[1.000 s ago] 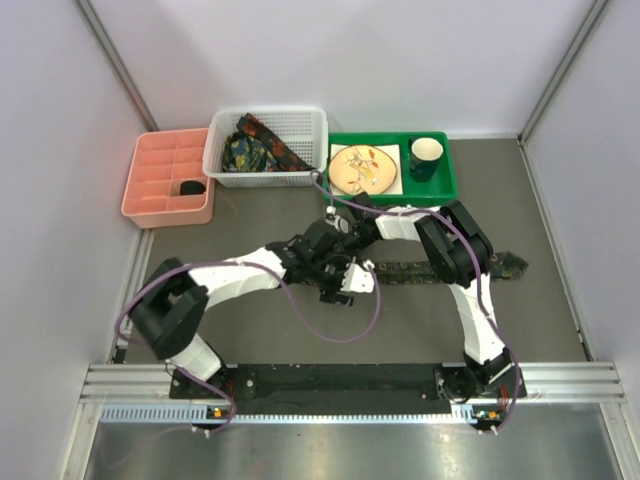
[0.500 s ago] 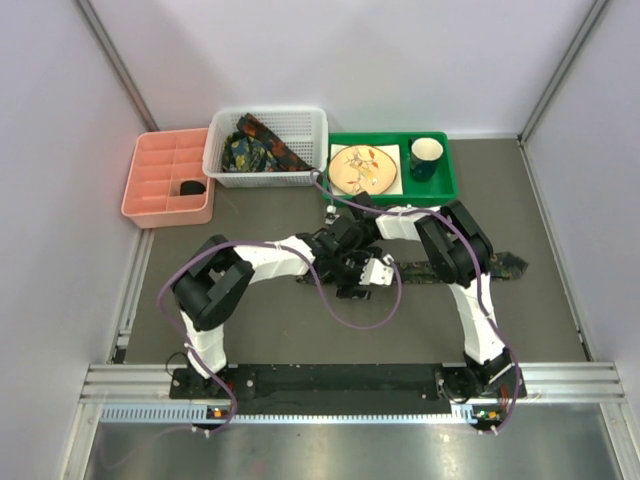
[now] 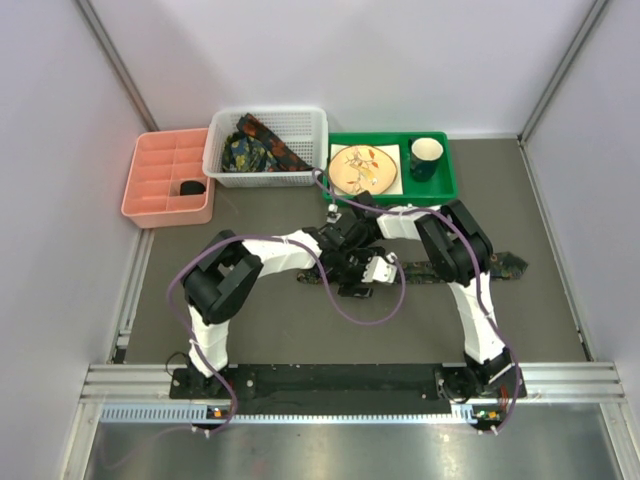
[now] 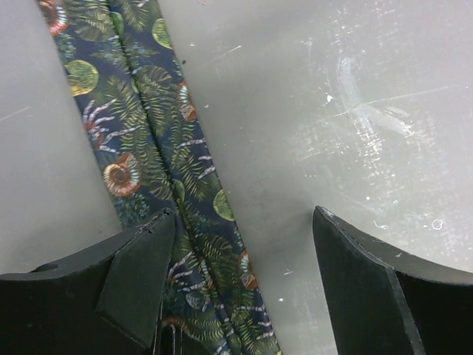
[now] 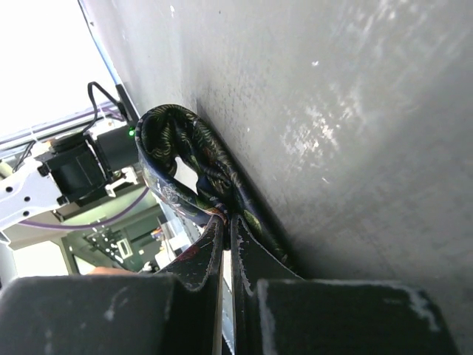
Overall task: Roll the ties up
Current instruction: Roll the tie at the center of the board.
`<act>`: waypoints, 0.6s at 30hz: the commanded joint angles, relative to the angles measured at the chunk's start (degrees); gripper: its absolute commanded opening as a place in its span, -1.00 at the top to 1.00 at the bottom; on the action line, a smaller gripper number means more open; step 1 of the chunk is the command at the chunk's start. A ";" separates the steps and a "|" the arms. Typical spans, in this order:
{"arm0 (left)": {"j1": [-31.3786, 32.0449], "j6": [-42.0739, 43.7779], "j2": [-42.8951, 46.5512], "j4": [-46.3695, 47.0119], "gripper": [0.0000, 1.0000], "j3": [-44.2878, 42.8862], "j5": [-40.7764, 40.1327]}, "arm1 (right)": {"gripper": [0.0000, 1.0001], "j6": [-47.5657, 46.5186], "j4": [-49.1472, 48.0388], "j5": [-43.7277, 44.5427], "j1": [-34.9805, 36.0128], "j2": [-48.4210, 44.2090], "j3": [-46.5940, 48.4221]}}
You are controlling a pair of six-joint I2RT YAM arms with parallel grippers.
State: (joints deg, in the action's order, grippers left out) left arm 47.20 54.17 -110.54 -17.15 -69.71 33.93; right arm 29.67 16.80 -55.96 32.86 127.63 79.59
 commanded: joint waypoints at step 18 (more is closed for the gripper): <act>-3.34 -1.17 -1.78 8.96 -0.61 -0.42 -8.61 | 1.00 0.65 0.69 -2.84 0.54 0.42 1.18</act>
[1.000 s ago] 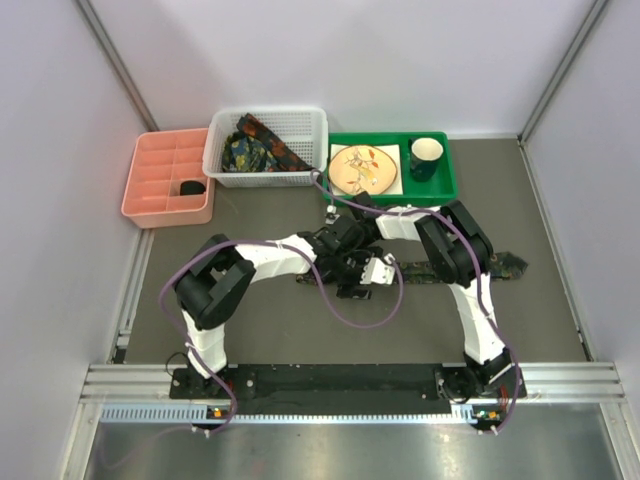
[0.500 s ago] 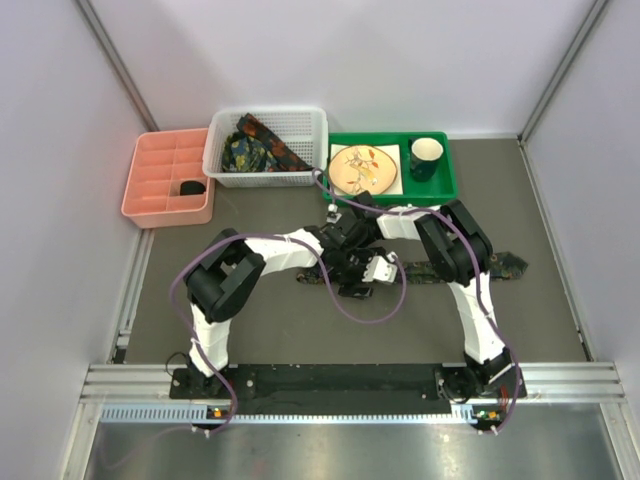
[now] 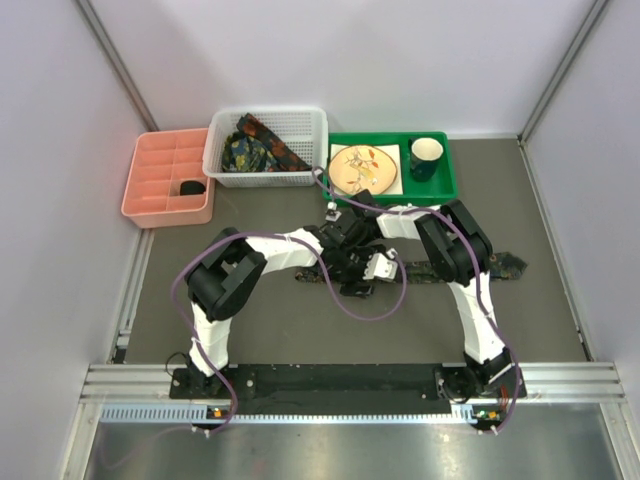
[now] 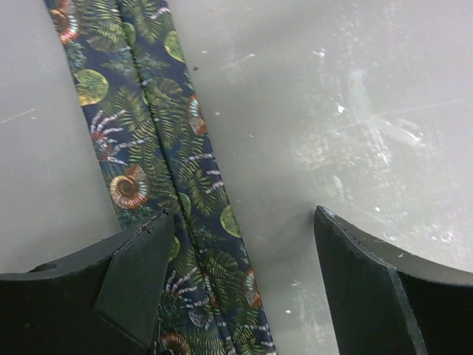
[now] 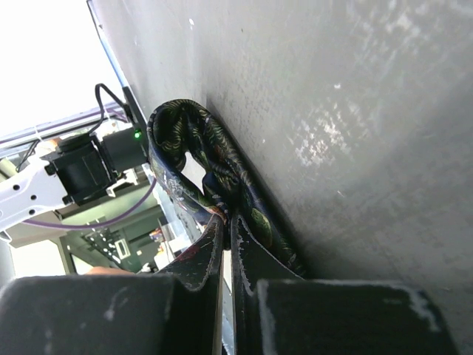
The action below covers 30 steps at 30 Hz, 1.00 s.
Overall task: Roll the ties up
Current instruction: Roll the tie at the center of the board.
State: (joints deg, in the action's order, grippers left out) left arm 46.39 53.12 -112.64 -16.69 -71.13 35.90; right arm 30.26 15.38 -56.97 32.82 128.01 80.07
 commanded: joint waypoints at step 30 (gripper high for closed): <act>-2.10 3.39 -1.88 2.80 0.26 2.75 -13.66 | 1.00 0.32 2.20 -1.83 0.67 -1.00 0.96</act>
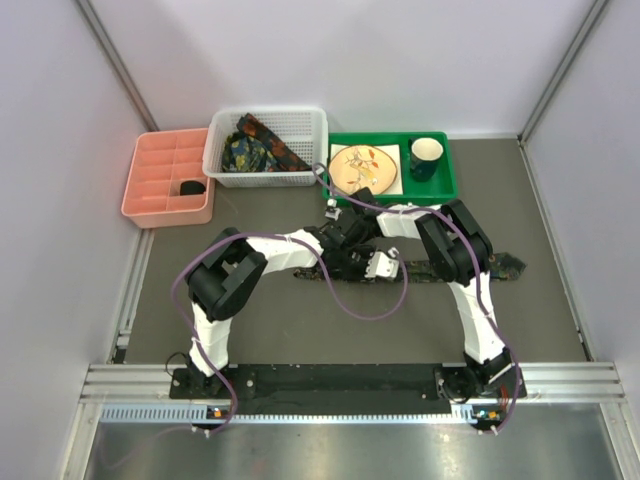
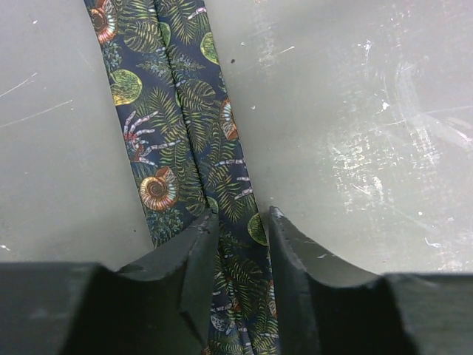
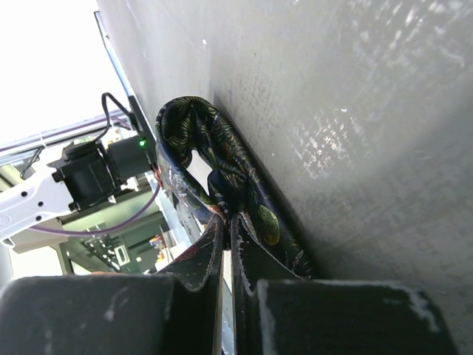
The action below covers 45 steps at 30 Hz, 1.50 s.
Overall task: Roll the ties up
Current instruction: Roll the tie at the center of the board.
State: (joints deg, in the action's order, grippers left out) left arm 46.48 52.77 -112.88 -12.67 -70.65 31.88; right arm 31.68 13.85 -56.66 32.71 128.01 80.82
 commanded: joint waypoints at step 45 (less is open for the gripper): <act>-16.26 13.80 31.23 -31.14 -0.58 13.87 13.47 | 1.00 -5.05 6.02 -0.11 -0.28 0.75 -1.10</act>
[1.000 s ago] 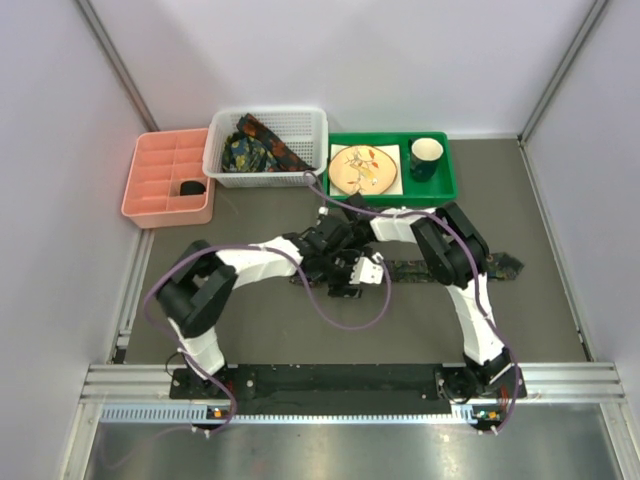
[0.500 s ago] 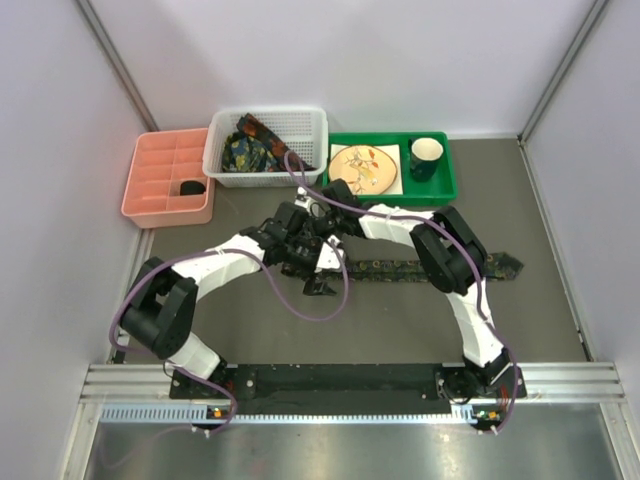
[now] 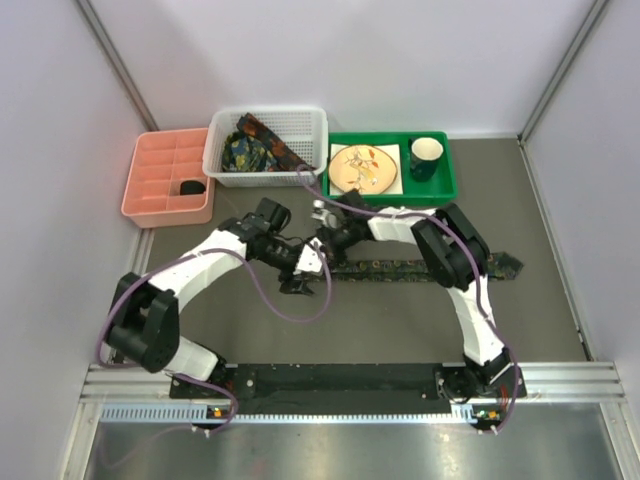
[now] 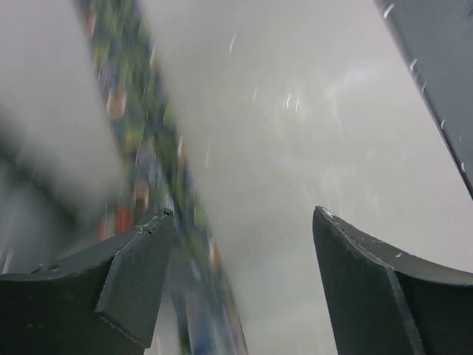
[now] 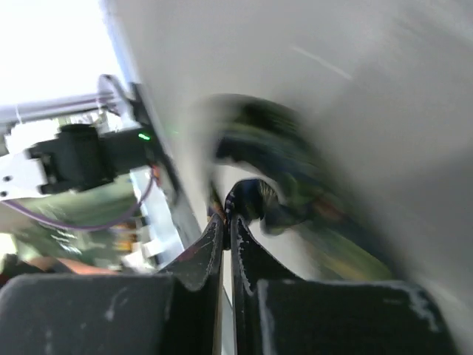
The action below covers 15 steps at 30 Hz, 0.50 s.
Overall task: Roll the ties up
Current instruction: Roll the tie at the center of the board.
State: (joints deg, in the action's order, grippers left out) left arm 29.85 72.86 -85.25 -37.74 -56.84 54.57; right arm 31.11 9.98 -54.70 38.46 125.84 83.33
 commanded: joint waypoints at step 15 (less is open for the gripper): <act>-4.26 -21.01 8.70 10.57 -0.93 4.63 -17.45 | 1.00 -6.42 10.15 -4.01 -6.20 0.64 -3.26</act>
State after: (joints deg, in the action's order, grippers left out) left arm 30.81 52.03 -80.20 -30.79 -54.50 41.12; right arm 27.03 18.85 -59.22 31.62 128.99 79.57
